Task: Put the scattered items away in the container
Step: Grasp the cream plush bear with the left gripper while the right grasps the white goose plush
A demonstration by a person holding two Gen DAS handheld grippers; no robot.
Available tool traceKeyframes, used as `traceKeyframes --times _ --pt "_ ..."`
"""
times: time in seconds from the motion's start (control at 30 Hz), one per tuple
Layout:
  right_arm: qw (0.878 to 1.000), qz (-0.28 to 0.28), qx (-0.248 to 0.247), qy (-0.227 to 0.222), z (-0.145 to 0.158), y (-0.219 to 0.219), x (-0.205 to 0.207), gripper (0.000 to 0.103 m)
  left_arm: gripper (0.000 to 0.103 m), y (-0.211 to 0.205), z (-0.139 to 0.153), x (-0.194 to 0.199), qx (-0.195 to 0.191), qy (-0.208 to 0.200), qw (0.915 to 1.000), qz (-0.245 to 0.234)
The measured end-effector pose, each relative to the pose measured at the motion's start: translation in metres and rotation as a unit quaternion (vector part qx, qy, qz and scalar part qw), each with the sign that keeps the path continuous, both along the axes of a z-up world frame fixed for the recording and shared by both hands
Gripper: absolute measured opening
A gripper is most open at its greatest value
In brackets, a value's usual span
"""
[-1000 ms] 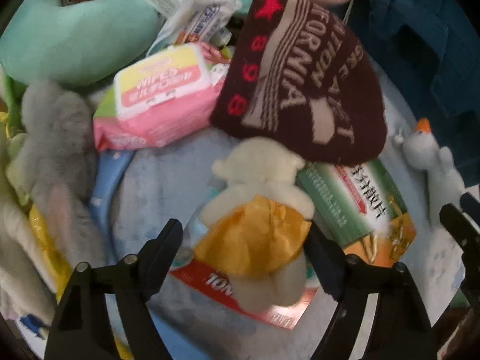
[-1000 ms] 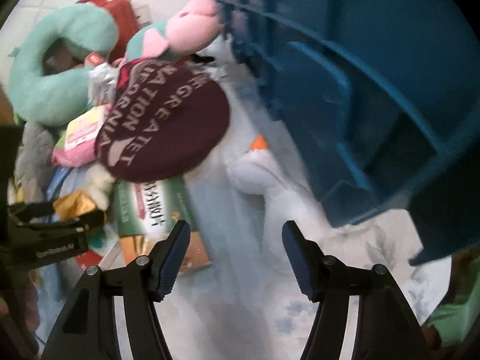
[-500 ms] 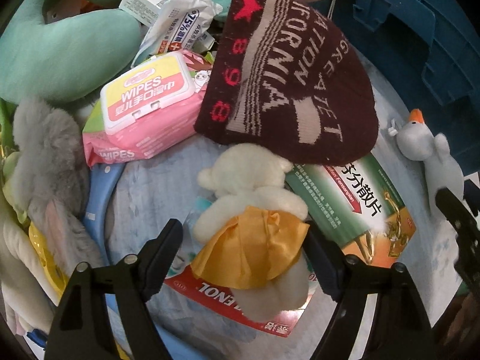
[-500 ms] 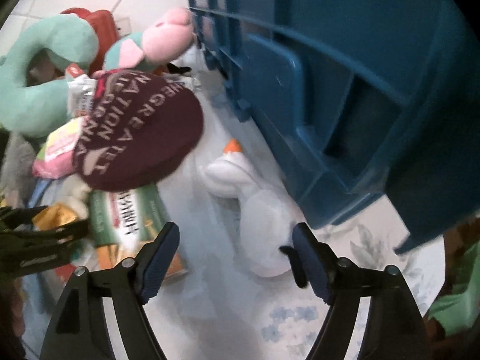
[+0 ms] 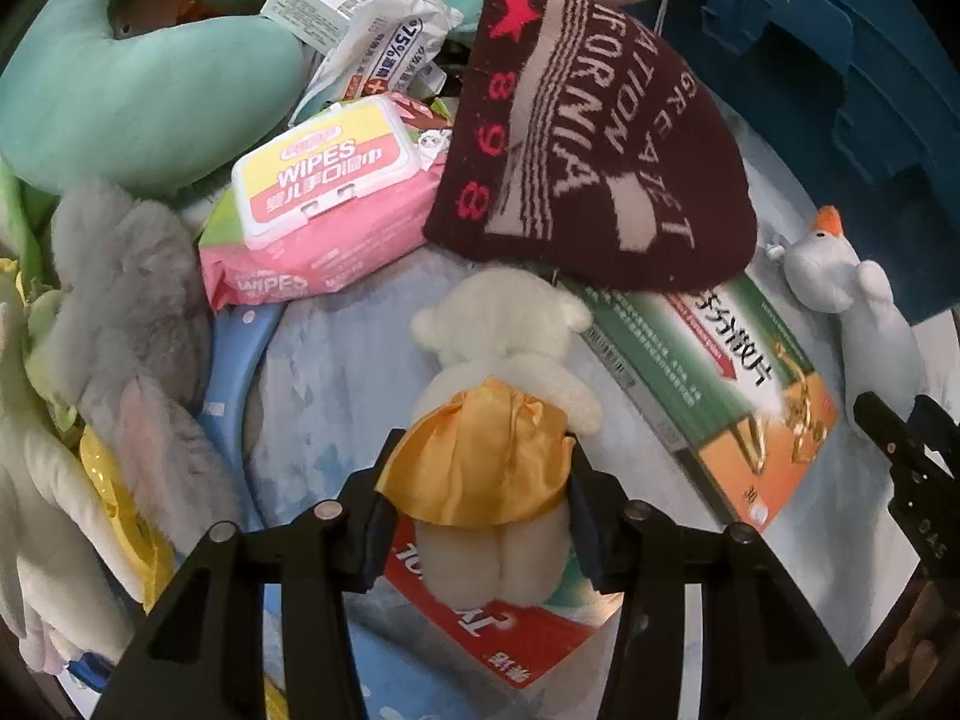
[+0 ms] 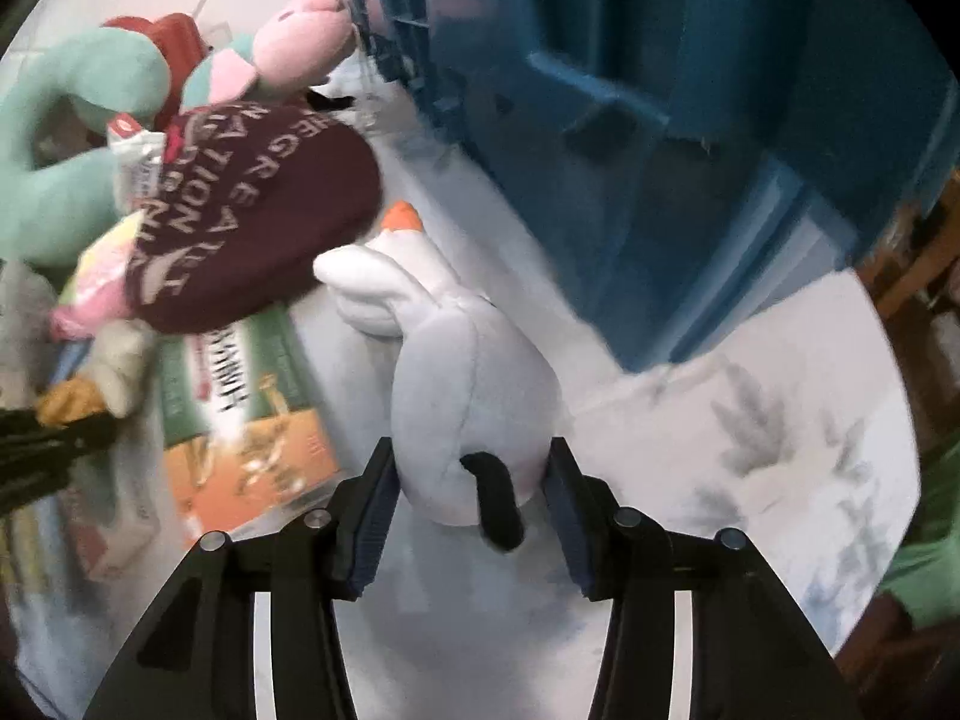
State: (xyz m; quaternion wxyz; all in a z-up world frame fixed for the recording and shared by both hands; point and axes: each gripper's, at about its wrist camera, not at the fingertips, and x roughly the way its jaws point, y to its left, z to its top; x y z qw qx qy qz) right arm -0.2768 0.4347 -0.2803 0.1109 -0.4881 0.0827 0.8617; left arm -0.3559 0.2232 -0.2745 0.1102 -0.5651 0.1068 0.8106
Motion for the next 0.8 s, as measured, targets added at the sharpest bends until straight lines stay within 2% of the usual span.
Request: traceKeyframes --times 0.1,0.2,0.23,0.3,0.37,0.47,0.53,0.57,0.6,0.67,0.8 --pt "0.999 0.021 -0.043 0.003 0.003 -0.009 0.006 0.048 0.048 -0.006 0.001 0.004 0.001 -0.002 1.0 0.0" --pt "0.998 0.045 -0.051 0.006 0.006 -0.027 0.014 0.051 0.048 -0.013 0.001 0.004 0.001 0.0 1.0 0.002" --pt "0.998 0.045 -0.042 0.007 0.006 -0.029 0.013 0.054 0.048 -0.015 0.001 0.004 0.003 -0.001 1.0 0.004" --pt "0.999 0.043 -0.025 0.009 0.006 -0.032 0.011 0.077 0.048 -0.017 0.001 0.003 0.002 0.0 1.0 0.003" --pt "0.999 0.04 -0.012 0.014 0.009 -0.033 0.008 0.084 0.048 -0.018 0.001 0.002 0.001 0.0 1.0 0.003" --pt "0.999 0.035 0.002 0.026 0.018 -0.031 0.002 0.084 0.048 -0.019 0.001 0.0 0.001 0.003 1.0 0.004" --pt "1.0 0.021 0.014 0.017 0.013 -0.028 -0.009 0.083 0.048 -0.02 0.001 0.001 0.001 0.007 1.0 0.004" --pt "1.0 0.017 0.015 0.01 0.007 -0.024 -0.014 0.073 0.048 -0.021 0.001 0.001 0.0 0.009 0.9999 0.004" --pt "1.0 0.012 0.01 -0.004 -0.002 -0.023 -0.017 0.055 0.048 -0.022 0.001 0.002 0.0 0.011 0.9999 0.002" --pt "1.0 0.012 -0.003 -0.015 -0.011 -0.023 -0.018 0.054 0.044 -0.025 0.003 0.004 0.006 0.011 0.9999 0.0" --pt "1.0 0.018 0.022 -0.005 0.001 -0.034 -0.016 0.052 0.043 -0.035 0.018 0.011 0.023 0.024 0.9994 -0.001"
